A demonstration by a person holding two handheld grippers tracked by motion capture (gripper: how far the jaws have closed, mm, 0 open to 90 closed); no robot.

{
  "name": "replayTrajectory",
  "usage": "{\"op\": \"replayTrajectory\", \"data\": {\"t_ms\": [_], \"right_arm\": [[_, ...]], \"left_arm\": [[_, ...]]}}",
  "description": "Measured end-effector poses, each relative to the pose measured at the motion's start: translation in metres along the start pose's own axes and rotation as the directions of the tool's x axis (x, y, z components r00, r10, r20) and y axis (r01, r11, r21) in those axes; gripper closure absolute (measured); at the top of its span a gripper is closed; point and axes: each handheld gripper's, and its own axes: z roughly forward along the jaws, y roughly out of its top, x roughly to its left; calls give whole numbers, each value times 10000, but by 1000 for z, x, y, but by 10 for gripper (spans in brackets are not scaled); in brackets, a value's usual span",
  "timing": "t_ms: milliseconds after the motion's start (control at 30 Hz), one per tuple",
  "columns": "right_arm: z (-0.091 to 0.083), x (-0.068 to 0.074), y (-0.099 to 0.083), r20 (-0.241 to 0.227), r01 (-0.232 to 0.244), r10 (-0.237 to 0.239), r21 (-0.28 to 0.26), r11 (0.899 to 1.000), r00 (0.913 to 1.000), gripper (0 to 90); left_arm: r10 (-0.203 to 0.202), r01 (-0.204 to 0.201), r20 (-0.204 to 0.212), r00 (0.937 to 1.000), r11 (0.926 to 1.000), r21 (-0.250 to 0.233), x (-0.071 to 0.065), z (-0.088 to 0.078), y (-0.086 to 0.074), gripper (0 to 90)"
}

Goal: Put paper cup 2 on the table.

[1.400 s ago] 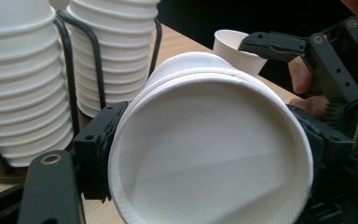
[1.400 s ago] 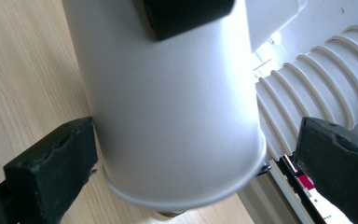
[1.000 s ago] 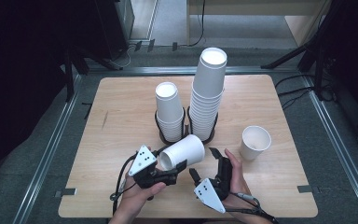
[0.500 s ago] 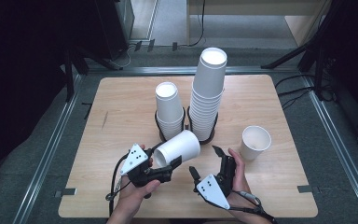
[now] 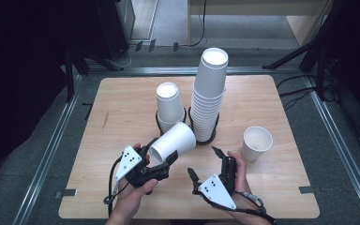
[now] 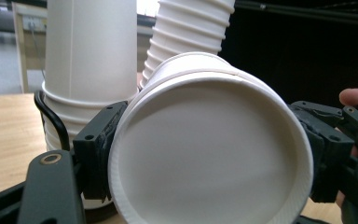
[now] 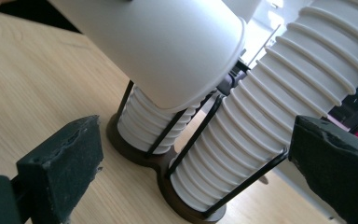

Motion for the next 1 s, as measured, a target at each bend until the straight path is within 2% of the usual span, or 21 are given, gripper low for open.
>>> {"op": "replayTrajectory", "data": {"t_ms": [100,200,300,433,467,500,633,667,767,833,933,1000], "right_arm": [[-1,-6,4,-77,-917,917,-36,9958,9958,46],[-3,-12,7,-95,-1837,1836,-67,9830,9830,54],[-5,-18,10,-192,-2648,2645,-102,9643,9642,55],[-8,-23,14,-369,-3404,3399,-82,9403,9398,56],[-8,-24,16,-408,-3588,3581,-97,9334,9328,56],[-9,-25,17,-472,-3863,3854,-116,9223,9216,56],[-12,-30,22,-810,-4847,4824,-110,8746,8722,48],[-13,-31,23,-912,-5147,5117,-113,8573,8543,46],[-14,-33,26,-1228,-6023,5971,-74,7982,7928,42],[-14,-33,28,-1407,-6420,6351,-48,7667,7595,38],[-15,-33,30,-1690,-7040,6949,87,7102,6989,30],[-15,-33,32,-1800,-7465,7371,222,6651,6514,26]], "left_arm": [[77,-72,202,9998,9996,-260,-1,-1,0,223],[261,-255,156,9995,9990,-379,-3,0,-1,223],[255,-237,321,9992,9982,-546,-5,1,-3,223],[296,-257,466,9985,9963,-821,-6,0,-4,222],[299,-252,517,9982,9956,-903,-7,0,-4,222],[311,-253,588,9978,9950,-969,-7,0,-4,222],[414,-342,553,9976,9916,-1251,-7,0,-6,221],[424,-349,549,9976,9909,-1301,-7,0,-6,221],[399,-304,626,9972,9887,-1468,-7,0,-8,221],[512,-405,639,9966,9864,-1593,-8,1,-8,221],[601,-479,670,9959,9840,-1716,-10,1,-10,221],[635,-508,670,9957,9829,-1773,-12,2,-11,221]]}}
